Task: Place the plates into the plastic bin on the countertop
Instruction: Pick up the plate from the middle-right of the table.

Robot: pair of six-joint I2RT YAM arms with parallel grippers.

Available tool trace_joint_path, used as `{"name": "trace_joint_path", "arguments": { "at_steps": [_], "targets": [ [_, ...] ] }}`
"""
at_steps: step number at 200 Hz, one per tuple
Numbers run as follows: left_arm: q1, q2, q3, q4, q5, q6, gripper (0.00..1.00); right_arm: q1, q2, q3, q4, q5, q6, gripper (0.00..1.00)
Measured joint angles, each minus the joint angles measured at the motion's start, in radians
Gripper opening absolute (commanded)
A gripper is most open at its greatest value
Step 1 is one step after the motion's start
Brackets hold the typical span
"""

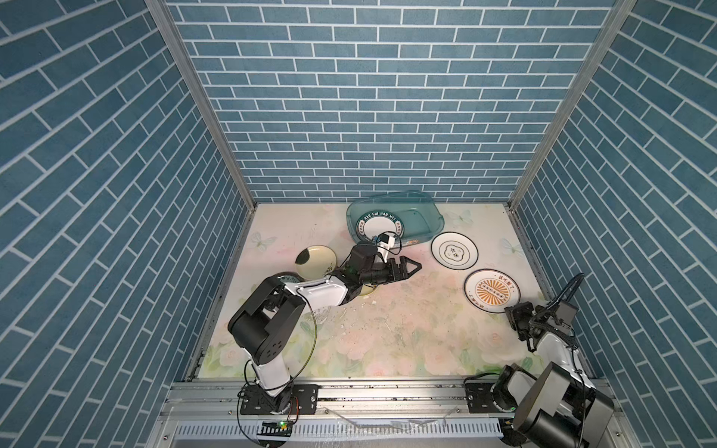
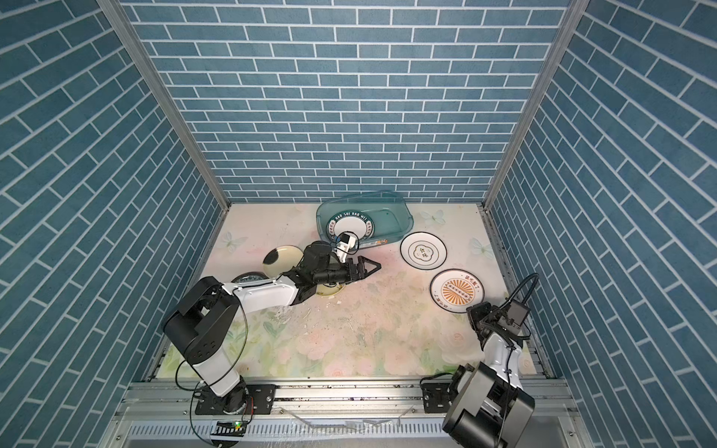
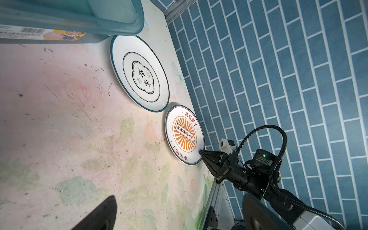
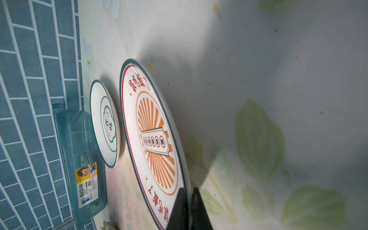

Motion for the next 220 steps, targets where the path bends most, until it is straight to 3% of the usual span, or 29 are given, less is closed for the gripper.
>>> {"name": "trace_joint_path", "arguments": {
  "at_steps": [82,128,175,220],
  "targets": [
    [0.000,-0.016,0.006,0.001,0.013,-0.009,1.00,0.002,-0.193,-0.002,-0.152,-0.101,-0.010,0.00],
    [0.000,-0.014,0.026,0.011,0.032,-0.024,0.99,0.035,-0.274,0.077,-0.242,-0.135,-0.007,0.00],
    [0.000,-0.029,0.027,-0.050,0.011,0.016,1.00,0.165,-0.264,0.221,-0.293,-0.108,0.000,0.00],
    [0.013,-0.149,0.024,-0.146,-0.039,0.076,0.99,0.325,-0.134,0.339,-0.272,-0.050,0.009,0.00]
  ]
}}
